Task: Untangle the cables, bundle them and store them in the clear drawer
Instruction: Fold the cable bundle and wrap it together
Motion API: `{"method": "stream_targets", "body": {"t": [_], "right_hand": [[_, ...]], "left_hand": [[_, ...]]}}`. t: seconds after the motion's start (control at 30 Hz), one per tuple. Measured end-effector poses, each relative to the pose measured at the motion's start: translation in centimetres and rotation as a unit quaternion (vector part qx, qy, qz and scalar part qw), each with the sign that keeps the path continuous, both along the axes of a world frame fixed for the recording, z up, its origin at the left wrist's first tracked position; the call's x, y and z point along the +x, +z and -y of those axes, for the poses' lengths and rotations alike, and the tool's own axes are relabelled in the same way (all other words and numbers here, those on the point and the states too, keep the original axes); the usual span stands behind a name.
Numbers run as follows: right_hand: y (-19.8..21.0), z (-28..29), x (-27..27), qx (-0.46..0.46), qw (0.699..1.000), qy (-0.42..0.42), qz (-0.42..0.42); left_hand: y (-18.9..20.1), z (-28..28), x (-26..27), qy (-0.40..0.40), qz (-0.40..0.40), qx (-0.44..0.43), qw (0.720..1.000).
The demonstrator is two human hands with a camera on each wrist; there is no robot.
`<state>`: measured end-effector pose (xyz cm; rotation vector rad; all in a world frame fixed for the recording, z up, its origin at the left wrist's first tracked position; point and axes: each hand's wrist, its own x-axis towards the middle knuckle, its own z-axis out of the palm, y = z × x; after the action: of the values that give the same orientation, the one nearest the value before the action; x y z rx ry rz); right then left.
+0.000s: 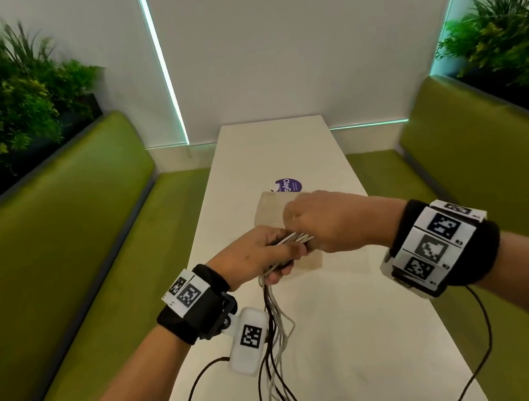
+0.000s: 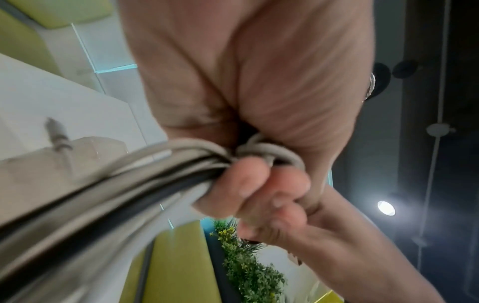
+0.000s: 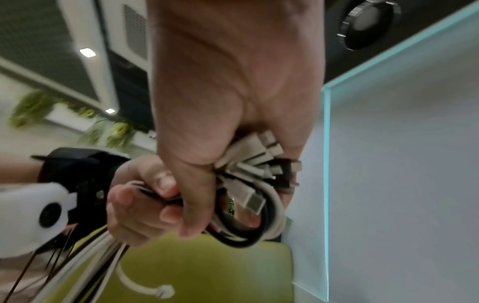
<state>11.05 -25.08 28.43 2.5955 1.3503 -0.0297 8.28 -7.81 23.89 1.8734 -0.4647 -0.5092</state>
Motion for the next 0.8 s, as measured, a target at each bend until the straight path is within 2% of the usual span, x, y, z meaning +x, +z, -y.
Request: {"method": "stream_targets", "body": {"t": [0.1,0.2,0.43,0.5,0.57,0.7,0.8], "right_hand": [[-0.4,-0.1,-0.2,0.017,0.993,-0.076,-0.091],[-0.9,-0.2,0.1,0.045,0.984,-0.109,-0.136],[-2.4,-0.2,0.5,0.044,0.988,-0.119,-0.083],[-2.0,-0.2,0.7,0.026,0.991,-0.116,-0.064],[-1.4,-0.3,0.9,0.010,0.993,-0.107,-0.038],[0.7,0.1,1.2,0.034,0.995,-0.090,-0.008],[3.3,0.5,1.3,0.084,0.993,-0.080,0.006]], "left_hand": [[-0.3,0.0,0.3,0.004,0.023,0.024,0.999],[-0.7,0.1,0.8,-0.002,0.053,0.044,0.998],[-2.0,0.2,1.6,0.015,0.089,0.054,0.994],[-2.3,0.2,1.7,0.029,0.069,0.017,0.997],[-2.4,0.1,1.5,0.038,0.045,-0.059,0.997],[-4.4,0.0,0.5,0.033,-0.010,-0.235,0.971],[-5.9,0.4,0.3,0.081,-0.013,-0.248,0.965]]}}
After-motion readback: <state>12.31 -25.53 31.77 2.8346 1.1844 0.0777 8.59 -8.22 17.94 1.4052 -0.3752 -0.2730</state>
